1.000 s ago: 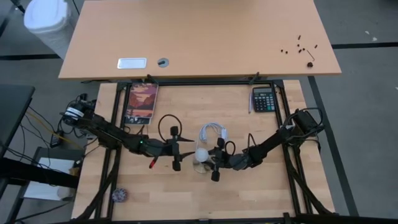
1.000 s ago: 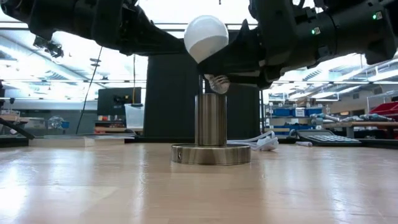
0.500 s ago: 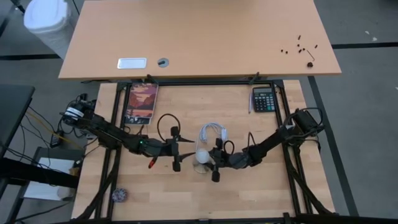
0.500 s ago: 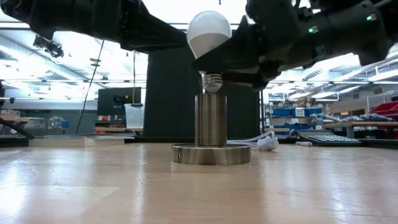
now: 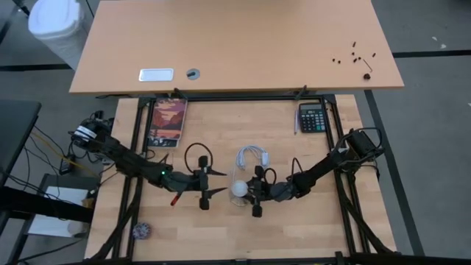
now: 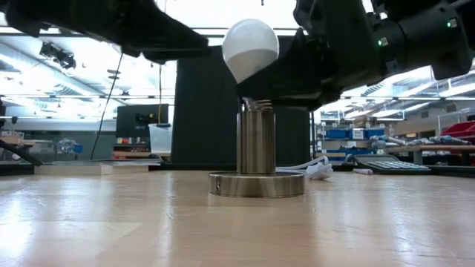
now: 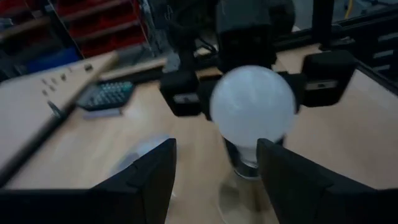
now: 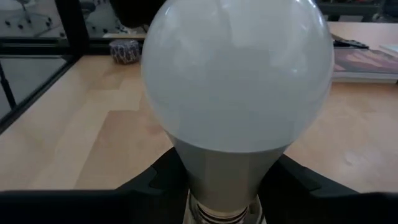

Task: Screw lightbulb
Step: Insert the lightbulb into the lamp

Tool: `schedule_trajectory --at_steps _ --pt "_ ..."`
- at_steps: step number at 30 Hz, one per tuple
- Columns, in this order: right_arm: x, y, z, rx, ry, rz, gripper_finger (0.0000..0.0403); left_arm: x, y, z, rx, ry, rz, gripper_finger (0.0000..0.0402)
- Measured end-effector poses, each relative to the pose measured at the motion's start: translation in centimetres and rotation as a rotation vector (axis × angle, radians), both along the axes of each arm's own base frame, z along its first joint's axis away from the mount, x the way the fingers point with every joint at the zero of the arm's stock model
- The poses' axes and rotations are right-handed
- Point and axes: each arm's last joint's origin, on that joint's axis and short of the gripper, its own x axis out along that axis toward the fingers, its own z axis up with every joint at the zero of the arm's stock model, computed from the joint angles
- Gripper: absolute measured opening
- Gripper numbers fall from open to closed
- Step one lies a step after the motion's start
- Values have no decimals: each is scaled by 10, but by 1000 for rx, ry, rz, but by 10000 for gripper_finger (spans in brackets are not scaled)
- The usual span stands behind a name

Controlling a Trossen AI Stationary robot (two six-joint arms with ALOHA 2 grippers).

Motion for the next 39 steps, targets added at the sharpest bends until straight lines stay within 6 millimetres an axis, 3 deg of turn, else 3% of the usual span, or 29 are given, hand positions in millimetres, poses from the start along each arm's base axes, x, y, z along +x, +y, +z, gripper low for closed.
schedule_trajectory --at_steps 8,14,23,30,39 --pt "3 -11 -5 -4 56 8 169 -2 -7 -14 -138 79 -12 229" --pt "5 -18 -6 -16 64 -9 169 5 -11 -40 -198 156 1 229" --pt "14 -50 -6 -33 73 -99 169 12 -10 -70 -119 164 157 229" --pt "20 -78 -6 -34 83 -138 169 18 11 -67 -119 86 239 229" --pt "23 -95 -6 -18 83 -112 169 1 54 -77 -111 2 183 229"
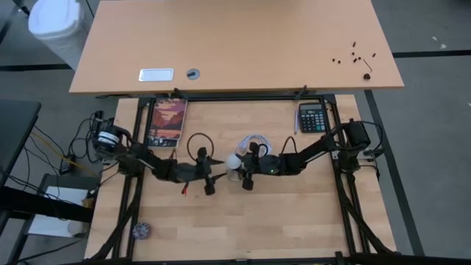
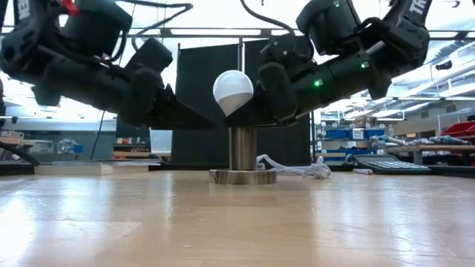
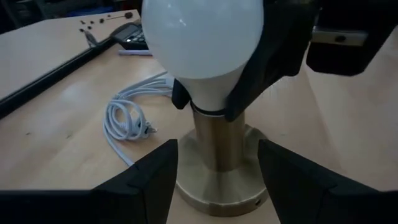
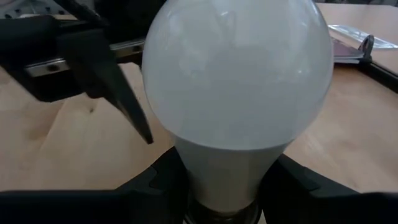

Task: Screw lightbulb
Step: Insert the lightbulb into the lamp

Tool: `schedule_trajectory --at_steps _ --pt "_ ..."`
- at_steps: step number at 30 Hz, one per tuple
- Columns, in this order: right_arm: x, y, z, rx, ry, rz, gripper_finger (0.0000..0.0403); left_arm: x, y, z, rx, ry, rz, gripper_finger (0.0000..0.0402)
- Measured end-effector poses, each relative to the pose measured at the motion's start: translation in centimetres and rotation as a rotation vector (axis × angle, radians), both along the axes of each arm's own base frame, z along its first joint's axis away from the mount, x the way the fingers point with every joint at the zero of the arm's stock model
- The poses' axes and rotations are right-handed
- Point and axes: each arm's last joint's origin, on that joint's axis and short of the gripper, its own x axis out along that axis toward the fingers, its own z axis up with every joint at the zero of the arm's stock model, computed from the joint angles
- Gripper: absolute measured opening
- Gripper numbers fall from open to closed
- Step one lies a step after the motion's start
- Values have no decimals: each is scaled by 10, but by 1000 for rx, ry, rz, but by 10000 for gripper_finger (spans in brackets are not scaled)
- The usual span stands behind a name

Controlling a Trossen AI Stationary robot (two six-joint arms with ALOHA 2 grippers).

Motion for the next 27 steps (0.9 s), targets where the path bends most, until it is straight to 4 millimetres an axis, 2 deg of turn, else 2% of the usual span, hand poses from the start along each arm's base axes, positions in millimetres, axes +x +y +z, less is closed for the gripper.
schedule_trajectory --at_steps 8,16,20,27 --pt "2 -17 0 10 0 12 170 6 19 -10 -13 -7 -60 229" --pt "2 -22 0 21 -1 32 170 11 29 -30 -26 -69 -37 229" --pt "2 -23 0 29 -1 41 170 13 31 -36 -28 -88 -33 229" --pt "2 -23 -1 61 -4 32 174 29 28 -44 -27 -88 -58 229"
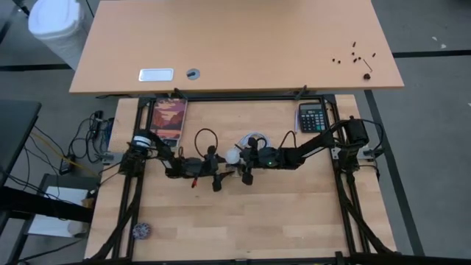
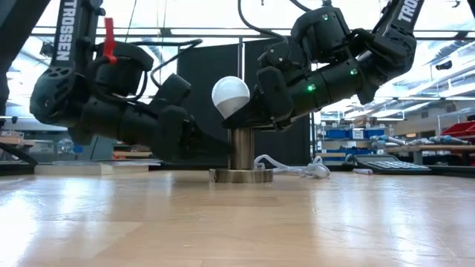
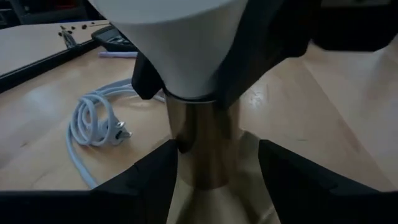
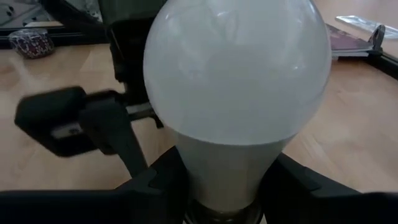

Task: Screw lightbulb
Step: Insert the lightbulb into the lamp

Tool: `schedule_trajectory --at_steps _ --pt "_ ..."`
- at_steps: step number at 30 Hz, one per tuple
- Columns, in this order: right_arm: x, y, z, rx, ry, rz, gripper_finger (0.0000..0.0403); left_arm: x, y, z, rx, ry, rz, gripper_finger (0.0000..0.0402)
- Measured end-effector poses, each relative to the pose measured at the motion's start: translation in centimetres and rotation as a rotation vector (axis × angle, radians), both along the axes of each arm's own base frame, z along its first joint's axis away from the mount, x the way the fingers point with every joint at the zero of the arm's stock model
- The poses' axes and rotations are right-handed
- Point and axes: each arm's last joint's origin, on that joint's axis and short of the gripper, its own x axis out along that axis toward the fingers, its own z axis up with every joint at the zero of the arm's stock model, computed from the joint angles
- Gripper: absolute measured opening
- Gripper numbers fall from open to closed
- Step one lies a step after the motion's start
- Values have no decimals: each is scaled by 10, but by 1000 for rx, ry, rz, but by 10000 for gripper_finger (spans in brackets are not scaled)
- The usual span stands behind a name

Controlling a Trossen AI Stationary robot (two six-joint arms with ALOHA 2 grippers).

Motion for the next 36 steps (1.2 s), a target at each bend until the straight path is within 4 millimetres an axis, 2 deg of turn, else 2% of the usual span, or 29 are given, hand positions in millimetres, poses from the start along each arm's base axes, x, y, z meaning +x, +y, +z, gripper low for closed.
schedule_trajectory --at_steps 8,18,24,36 --pt "0 0 0 3 4 -2 200 10 1 1 23 -15 62 230" --pt "0 2 -1 -7 10 12 197 23 0 -3 55 87 58 219" --pt "-1 7 -1 -39 18 20 199 24 -1 -3 55 87 56 196" --pt "-1 10 -1 -88 28 32 199 24 -1 -3 41 89 61 192"
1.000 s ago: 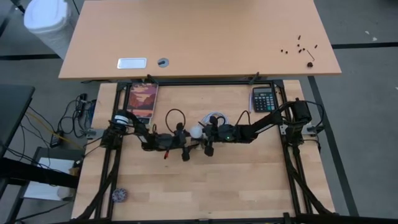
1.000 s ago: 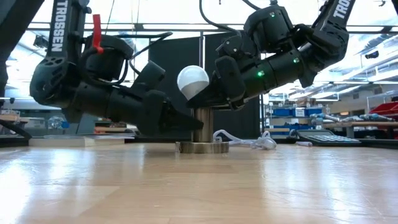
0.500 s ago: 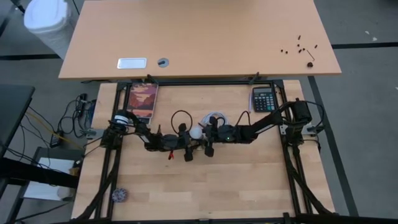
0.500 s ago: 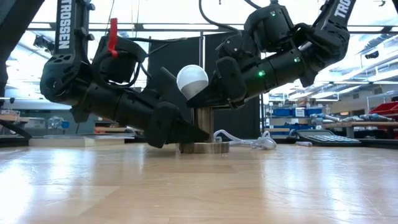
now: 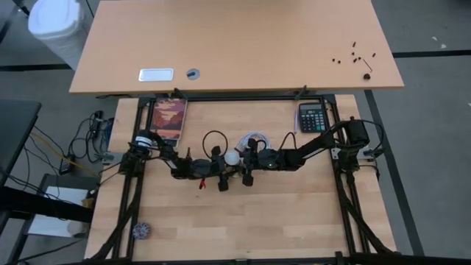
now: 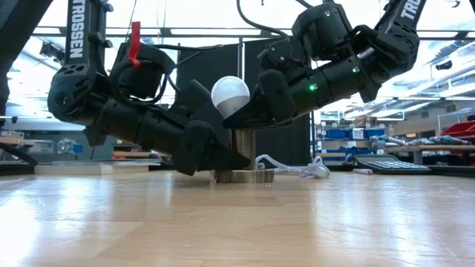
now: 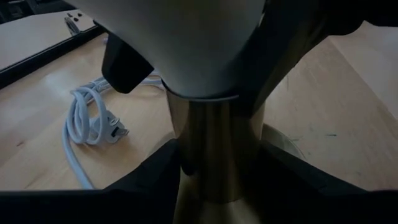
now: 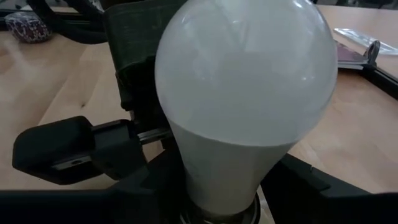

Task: Screw lightbulb
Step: Insert the lightbulb into the lamp

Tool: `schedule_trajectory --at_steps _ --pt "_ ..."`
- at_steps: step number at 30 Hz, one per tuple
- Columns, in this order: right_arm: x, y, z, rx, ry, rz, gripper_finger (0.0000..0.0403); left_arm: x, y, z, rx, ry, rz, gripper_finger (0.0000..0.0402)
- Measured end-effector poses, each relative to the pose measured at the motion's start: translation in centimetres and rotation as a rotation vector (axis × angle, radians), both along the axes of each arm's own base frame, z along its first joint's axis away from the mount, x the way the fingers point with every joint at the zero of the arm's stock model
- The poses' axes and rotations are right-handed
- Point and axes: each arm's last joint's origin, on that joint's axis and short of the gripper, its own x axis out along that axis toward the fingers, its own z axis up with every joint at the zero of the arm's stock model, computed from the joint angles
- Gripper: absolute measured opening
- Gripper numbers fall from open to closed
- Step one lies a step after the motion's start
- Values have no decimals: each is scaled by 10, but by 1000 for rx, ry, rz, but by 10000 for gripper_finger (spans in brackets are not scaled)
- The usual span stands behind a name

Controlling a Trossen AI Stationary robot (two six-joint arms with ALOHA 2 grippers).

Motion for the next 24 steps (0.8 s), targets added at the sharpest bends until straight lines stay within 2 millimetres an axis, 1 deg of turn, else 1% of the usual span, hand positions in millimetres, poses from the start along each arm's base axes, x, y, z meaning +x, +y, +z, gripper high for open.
schedule_trajectory --at_steps 7,15,20,24 --pt "0 0 0 -43 14 17 199 0 0 0 -2 4 2 191" --pt "-1 3 0 -50 30 10 200 0 0 0 -1 7 3 192" --pt "-7 7 4 -65 96 27 197 0 0 -1 -29 12 11 192" --pt "-14 7 13 -78 150 43 197 0 0 -1 -31 14 12 193"
